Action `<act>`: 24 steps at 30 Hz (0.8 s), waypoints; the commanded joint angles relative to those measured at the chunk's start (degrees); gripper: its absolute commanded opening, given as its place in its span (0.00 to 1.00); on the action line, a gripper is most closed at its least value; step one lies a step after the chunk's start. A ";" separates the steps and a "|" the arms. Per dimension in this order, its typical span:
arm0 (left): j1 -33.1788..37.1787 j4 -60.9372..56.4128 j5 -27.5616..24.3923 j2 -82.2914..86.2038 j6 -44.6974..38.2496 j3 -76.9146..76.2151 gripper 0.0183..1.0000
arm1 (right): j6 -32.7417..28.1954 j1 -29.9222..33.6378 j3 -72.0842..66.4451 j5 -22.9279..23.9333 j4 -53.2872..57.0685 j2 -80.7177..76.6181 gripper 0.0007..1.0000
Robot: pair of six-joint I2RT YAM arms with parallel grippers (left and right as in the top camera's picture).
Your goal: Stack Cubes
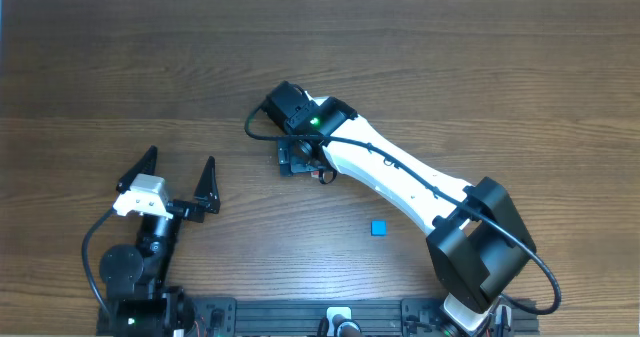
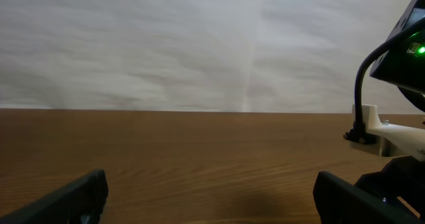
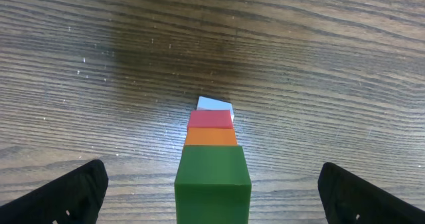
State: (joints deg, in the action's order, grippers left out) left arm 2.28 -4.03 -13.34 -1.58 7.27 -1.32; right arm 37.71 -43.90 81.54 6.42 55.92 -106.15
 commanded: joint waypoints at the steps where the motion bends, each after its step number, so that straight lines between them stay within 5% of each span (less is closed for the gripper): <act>1: 0.26 -0.28 -0.26 0.28 -0.90 0.44 1.00 | 0.04 0.31 0.70 0.96 0.26 2.16 0.99; 5: 0.26 -0.28 -0.26 0.28 -0.90 0.44 1.00 | -3.10 0.31 1.16 1.60 2.89 10.64 0.99; 9: 0.26 -0.28 -0.26 0.28 -0.90 0.44 1.00 | -3.02 0.48 0.17 6.21 9.97 18.36 0.99; 14: 0.26 -0.28 -0.26 0.28 -0.90 0.44 1.00 | -0.11 0.79 -7.37 6.45 13.75 26.05 0.99; 24: 0.26 -0.28 -0.26 0.28 -0.90 0.44 1.00 | 6.62 2.12 -38.64 -5.18 -1.57 35.01 0.99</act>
State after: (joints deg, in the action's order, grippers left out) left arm 2.28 -4.05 -13.34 -1.58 7.27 -1.30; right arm 41.91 -42.02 48.97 5.63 58.54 -72.75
